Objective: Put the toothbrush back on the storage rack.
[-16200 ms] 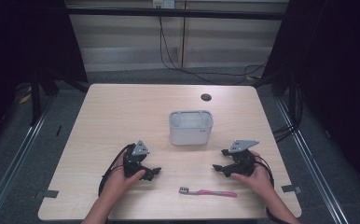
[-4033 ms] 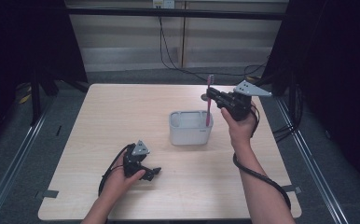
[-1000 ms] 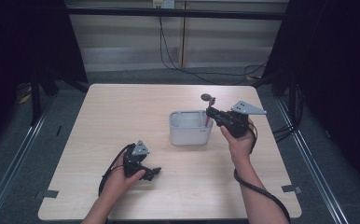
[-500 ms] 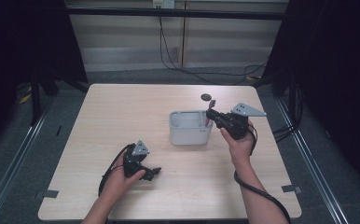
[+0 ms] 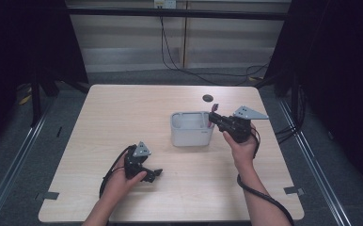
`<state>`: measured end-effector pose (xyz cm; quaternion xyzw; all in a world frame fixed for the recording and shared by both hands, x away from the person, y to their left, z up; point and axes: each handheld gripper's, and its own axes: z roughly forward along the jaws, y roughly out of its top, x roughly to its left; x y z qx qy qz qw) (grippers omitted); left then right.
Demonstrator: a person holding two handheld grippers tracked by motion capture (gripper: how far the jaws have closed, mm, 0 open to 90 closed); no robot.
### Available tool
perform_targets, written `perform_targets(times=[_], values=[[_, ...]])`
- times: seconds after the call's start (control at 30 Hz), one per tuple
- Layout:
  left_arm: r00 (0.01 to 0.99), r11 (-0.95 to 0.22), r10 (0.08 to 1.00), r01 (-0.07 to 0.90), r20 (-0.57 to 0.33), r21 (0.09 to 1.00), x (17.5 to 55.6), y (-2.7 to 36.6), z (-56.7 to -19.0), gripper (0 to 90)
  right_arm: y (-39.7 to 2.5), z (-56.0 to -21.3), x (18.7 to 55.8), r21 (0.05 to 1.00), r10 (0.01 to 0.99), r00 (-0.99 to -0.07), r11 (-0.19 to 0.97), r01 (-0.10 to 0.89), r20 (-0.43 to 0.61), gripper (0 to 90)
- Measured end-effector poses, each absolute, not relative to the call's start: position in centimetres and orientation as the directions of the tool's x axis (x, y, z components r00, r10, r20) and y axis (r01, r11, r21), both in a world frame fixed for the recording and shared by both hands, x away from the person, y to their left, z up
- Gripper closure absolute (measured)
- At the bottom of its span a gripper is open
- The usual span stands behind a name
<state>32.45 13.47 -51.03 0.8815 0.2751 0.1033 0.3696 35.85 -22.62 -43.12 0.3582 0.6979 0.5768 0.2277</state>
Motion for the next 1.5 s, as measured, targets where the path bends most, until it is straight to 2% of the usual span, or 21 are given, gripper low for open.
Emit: perform_targets(times=[1.5], values=[[0.825, -0.572, 0.564, 0.410, -0.022, 0.710, 32.4, 13.5, -51.0, 5.9, -22.9, -44.2, 34.9, 0.962, 0.755, -0.648, 0.092, 0.258, 0.102, 81.4]])
